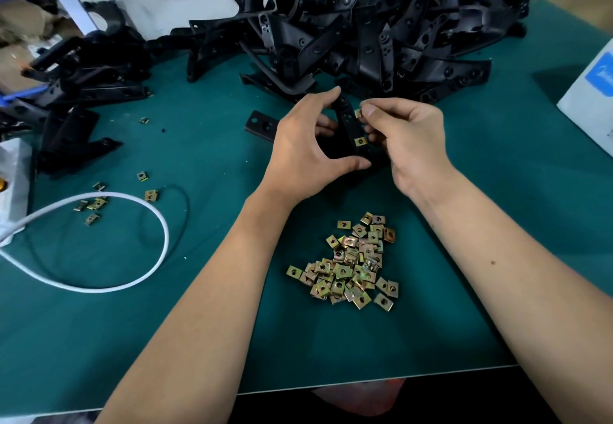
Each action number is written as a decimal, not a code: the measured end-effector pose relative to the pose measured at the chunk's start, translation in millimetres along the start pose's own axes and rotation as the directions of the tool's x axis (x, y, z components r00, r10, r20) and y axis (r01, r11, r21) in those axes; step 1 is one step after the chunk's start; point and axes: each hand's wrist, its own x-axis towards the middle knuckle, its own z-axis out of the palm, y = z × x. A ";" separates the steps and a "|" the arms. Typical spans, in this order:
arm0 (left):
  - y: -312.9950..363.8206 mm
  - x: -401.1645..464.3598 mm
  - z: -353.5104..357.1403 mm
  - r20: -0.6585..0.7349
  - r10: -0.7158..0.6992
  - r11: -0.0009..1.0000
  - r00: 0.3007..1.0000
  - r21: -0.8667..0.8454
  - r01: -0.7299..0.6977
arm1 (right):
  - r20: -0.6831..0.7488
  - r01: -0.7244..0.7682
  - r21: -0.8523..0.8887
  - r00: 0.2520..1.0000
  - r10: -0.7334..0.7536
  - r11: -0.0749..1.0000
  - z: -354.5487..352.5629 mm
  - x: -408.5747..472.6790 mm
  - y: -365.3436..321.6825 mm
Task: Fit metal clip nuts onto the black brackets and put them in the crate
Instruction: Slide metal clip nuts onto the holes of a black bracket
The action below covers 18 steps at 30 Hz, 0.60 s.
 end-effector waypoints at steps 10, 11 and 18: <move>0.0 0.0 0.4 0.019 0.040 0.999 0.999 0.007 -0.040 | 0.017 0.003 -0.040 1.000 -0.003 0.999 -0.7 0.0 -1.9; 0.1 0.2 0.6 0.022 0.047 0.999 0.999 0.012 -0.047 | 0.023 0.003 -0.045 1.000 -0.002 0.999 -1.3 0.2 -2.7; 2.9 0.3 5.4 0.016 0.063 0.997 0.998 0.033 -0.063 | -0.065 -0.008 0.053 0.998 0.012 0.999 -0.8 -0.5 -1.1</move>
